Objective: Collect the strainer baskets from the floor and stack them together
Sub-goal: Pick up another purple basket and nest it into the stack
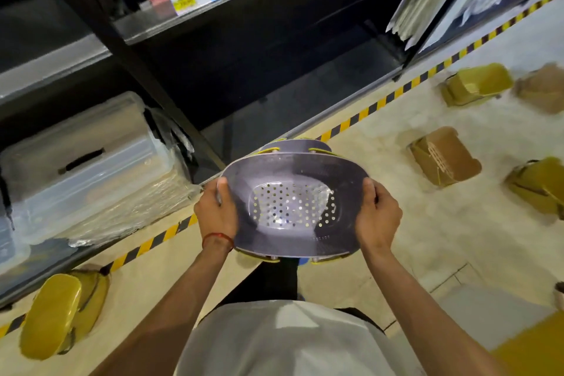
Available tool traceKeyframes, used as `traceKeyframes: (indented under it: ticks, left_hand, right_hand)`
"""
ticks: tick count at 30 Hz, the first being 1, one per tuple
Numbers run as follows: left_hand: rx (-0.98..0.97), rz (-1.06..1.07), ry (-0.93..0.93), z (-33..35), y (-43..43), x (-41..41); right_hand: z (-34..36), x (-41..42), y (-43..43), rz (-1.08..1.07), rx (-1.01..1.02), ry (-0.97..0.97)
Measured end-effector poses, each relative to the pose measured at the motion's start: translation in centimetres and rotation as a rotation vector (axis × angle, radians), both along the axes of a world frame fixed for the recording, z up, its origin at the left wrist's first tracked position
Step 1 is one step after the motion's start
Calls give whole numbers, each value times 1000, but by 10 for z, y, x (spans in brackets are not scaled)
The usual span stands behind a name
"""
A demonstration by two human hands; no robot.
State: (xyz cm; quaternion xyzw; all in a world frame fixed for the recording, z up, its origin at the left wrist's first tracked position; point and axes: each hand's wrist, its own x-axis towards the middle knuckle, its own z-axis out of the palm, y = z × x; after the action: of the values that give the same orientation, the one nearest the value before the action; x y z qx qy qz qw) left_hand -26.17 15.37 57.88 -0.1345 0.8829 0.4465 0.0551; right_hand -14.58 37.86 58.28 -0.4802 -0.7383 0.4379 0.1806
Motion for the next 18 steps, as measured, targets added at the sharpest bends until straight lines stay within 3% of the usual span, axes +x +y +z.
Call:
traceKeyframes:
  ticks: [18]
  left_hand:
    - [-136, 19, -131, -135, 96, -158]
  right_hand:
    - [-137, -169, 102, 82, -18, -137]
